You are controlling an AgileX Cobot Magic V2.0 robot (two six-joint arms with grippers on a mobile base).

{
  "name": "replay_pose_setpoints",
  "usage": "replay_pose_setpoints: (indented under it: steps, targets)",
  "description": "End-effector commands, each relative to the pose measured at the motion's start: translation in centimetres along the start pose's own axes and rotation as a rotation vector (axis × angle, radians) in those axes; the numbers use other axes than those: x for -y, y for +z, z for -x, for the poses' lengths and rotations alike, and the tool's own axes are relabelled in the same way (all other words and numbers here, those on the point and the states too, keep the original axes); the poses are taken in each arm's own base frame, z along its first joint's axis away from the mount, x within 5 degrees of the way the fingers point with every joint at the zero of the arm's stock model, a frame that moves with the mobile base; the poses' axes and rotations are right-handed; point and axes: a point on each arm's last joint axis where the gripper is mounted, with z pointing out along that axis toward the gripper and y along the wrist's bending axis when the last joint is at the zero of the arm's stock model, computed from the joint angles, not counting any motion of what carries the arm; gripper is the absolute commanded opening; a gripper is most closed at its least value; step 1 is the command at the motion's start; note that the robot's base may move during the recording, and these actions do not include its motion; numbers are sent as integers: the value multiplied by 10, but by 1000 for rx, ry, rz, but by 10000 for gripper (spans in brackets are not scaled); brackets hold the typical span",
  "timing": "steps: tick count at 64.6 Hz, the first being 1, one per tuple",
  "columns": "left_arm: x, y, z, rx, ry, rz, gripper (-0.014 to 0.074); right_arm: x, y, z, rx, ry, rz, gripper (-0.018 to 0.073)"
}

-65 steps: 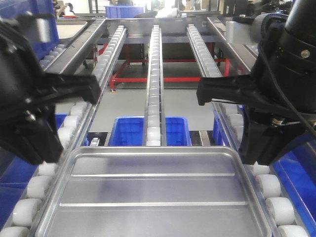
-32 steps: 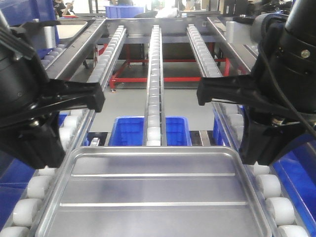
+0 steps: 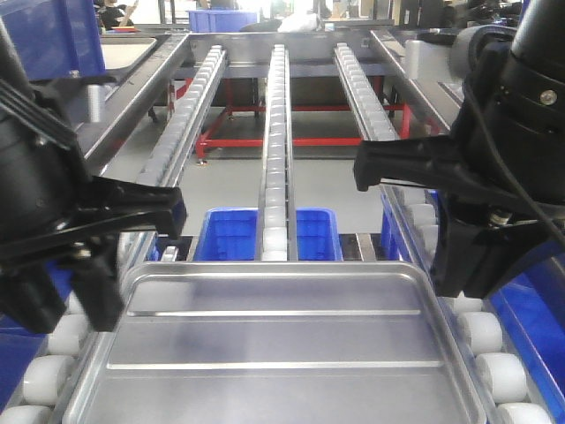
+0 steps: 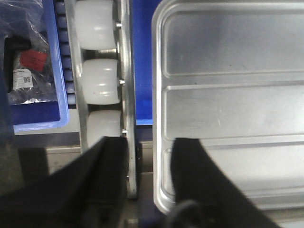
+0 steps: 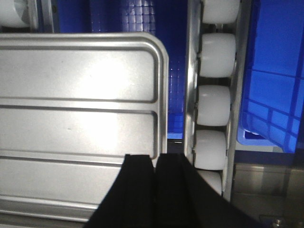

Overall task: Grab silver tray and stack on right shelf
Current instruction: 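Position left and right grippers open over the tray's opposite rims, then close both grippers on the silver tray's side rims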

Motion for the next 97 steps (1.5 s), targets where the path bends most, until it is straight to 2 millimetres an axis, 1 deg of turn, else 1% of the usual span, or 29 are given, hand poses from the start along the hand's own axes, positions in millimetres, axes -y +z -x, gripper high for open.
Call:
replay_pose_setpoints:
  steps: [1,6,8,11,14,24,32,37,50,64,80,97]
  targets:
    - [9,-14,12,100,-14,-84,286,-6,-11,8,77,-11,55,214]
    - [10,-14,15,129,-9,-102,278,-6,-7,9,74,-12,54,344]
    - [10,-14,15,134,-3,-100,276,-6,-6,9,72,-13,52,382]
    - [10,-14,15,134,1,-97,276,-7,-2,9,64,-13,46,424]
    - [10,-14,16,136,4,-95,276,-7,2,9,54,-14,39,447]
    - [10,-14,16,137,4,-95,276,-7,16,7,12,-16,4,448]
    - [9,-13,16,141,18,-87,276,-7,20,7,1,-16,-4,448]
    - [9,-9,16,133,26,-75,270,-7,21,7,10,-16,5,448]
    - [11,10,14,79,28,-42,242,-8,27,8,1,-16,-2,448]
    - [12,18,14,64,32,-33,242,-8,34,7,-13,-17,-13,448]
    - [12,28,13,39,34,-17,242,-8,34,8,-5,-17,-5,448]
    - [13,29,13,40,33,-21,242,-8,34,8,-4,-17,-4,447]
